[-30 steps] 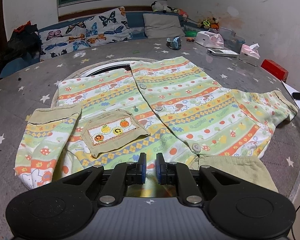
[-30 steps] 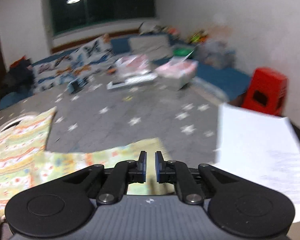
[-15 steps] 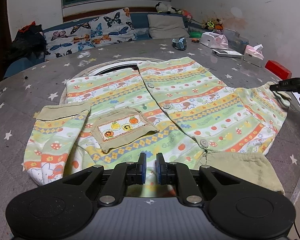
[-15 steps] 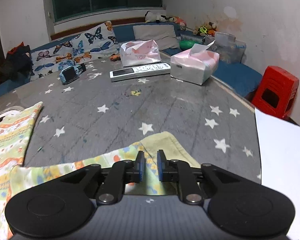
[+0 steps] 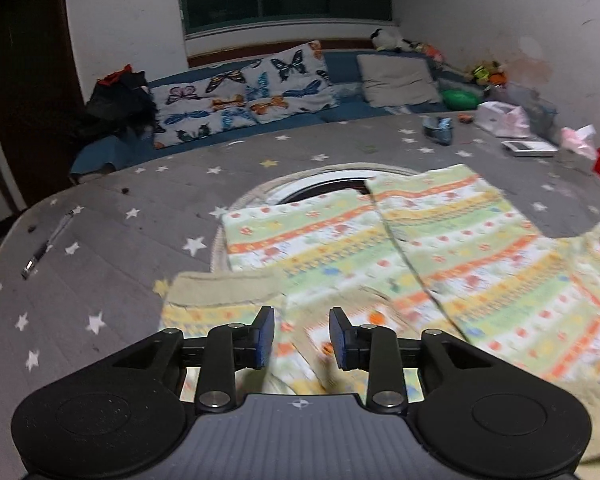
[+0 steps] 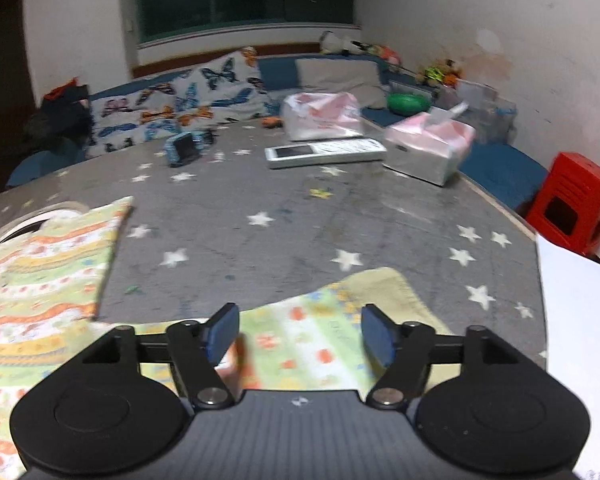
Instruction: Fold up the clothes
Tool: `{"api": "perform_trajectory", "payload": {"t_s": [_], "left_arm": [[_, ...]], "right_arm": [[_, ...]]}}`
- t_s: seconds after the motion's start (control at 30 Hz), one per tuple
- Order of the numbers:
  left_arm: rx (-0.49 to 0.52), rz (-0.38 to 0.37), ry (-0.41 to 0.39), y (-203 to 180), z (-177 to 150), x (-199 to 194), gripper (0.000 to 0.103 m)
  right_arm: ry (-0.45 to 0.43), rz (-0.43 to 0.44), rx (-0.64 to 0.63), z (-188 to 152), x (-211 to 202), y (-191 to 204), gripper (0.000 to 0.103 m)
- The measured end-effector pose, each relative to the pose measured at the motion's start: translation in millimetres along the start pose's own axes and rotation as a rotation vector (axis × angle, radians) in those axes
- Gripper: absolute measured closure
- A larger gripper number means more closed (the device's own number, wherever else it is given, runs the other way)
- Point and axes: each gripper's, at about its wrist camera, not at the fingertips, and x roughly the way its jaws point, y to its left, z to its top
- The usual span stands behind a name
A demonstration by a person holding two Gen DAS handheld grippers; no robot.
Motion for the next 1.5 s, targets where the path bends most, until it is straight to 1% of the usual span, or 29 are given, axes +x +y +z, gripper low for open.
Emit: {"api": "perform_trajectory", "payload": {"t_s": [0.1, 0.17, 0.23, 0.3, 0.37, 0.4, 0.43, 0.47, 0.57, 0.8, 0.97, 1.07, 1.2, 1.27, 1.4, 1.5], "left_arm": [[0.017, 0.025, 0.02, 0, 6, 17, 0.07], [0.034, 0.044, 0.035, -2, 8, 27, 0.071], [0.031, 0.056, 0.058, 0, 8, 37, 0.071], [0.017, 0.06, 0.082, 4, 7, 44, 0.075], [0.009, 0.064, 0.093, 8, 5, 48, 0.087], [0.007, 0.062, 0.089, 10, 4, 47, 0.09], [0.0, 0.059, 0.084, 12, 4, 47, 0.096], [-0.017, 0.05, 0.078, 15, 4, 44, 0.099], [-0.064, 0.048, 0.042, 26, 6, 33, 0.101], [-0.234, 0.071, -0.085, 73, 5, -19, 0.102], [-0.339, 0.115, -0.16, 106, -17, -62, 0.102], [-0.38, 0.156, -0.166, 119, -38, -82, 0.102], [-0.43, 0.208, -0.137, 133, -66, -96, 0.102], [-0.461, 0.229, -0.113, 139, -81, -99, 0.102], [-0.51, 0.26, -0.051, 149, -108, -102, 0.102], [-0.532, 0.272, -0.033, 151, -120, -104, 0.102]], "right_arm": [[-0.01, 0.041, -0.032, -3, -6, 16, 0.025], [-0.011, 0.073, -0.044, -4, -9, 26, 0.025], [-0.008, 0.111, -0.048, -4, -11, 35, 0.021], [-0.001, 0.166, -0.075, -6, -13, 49, 0.02], [0.0, 0.212, -0.118, -8, -15, 65, 0.018], [-0.001, 0.228, -0.139, -8, -16, 73, 0.018], [-0.001, 0.244, -0.16, -9, -17, 80, 0.017], [0.002, 0.261, -0.177, -9, -16, 88, 0.017], [0.01, 0.306, -0.224, -12, -15, 109, 0.016], [0.021, 0.366, -0.295, -19, -9, 144, 0.01], [0.026, 0.379, -0.33, -25, -6, 155, 0.005], [0.025, 0.375, -0.353, -29, -6, 158, 0.003], [0.028, 0.366, -0.365, -32, -5, 158, 0.0], [0.028, 0.361, -0.373, -34, -4, 159, 0.0], [0.021, 0.362, -0.359, -37, -4, 157, 0.0], [0.019, 0.364, -0.355, -37, -3, 157, 0.0]]}}
